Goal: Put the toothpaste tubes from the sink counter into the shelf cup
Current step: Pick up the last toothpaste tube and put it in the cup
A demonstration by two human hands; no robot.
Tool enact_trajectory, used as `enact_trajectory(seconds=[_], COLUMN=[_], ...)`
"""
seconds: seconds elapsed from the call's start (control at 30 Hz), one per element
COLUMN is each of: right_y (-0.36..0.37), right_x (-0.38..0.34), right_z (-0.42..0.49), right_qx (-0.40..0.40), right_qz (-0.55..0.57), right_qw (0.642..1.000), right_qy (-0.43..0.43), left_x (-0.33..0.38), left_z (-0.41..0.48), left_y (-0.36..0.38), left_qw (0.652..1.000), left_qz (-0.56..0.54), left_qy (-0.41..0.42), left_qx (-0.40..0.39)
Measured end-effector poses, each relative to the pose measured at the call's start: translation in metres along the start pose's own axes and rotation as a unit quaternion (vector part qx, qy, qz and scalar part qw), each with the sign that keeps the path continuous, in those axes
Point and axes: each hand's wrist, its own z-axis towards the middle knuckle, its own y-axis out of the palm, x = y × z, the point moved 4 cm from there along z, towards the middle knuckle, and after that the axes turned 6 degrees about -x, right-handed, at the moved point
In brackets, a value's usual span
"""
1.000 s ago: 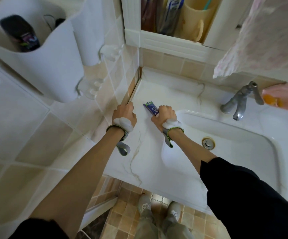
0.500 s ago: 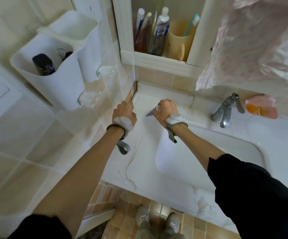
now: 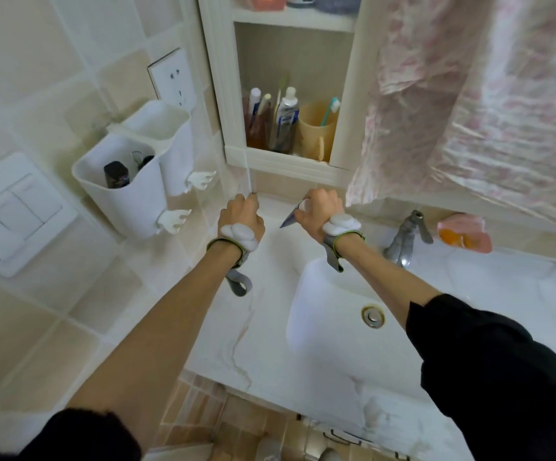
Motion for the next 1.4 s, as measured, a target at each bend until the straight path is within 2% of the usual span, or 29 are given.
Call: enact_trajectory(seconds=[0.23, 0.53, 1.4], right_y=[-0.042, -0.093, -0.208], right_x=[-0.015, -0.040, -0.100], right_z=[0.004, 0.010, 0.020], right_qx=[0.027, 0.079, 0.141], right_qz=[0.012, -0.036, 0.004], right_qw=[0.999, 0.996, 0.989], right_qy=[-0.030, -0.032, -0.053], left_x=[0.018, 0.041, 0.088], left_z=[0.000, -0.002, 0.000], left_y=[-0.037, -0.086, -0.194], left_qw=[0.999, 0.997, 0.988], left_qz=[-0.002, 0.007, 0.012], left_qy=[0.006, 0.023, 0.046], left_qx=[0.032, 0.068, 0.149])
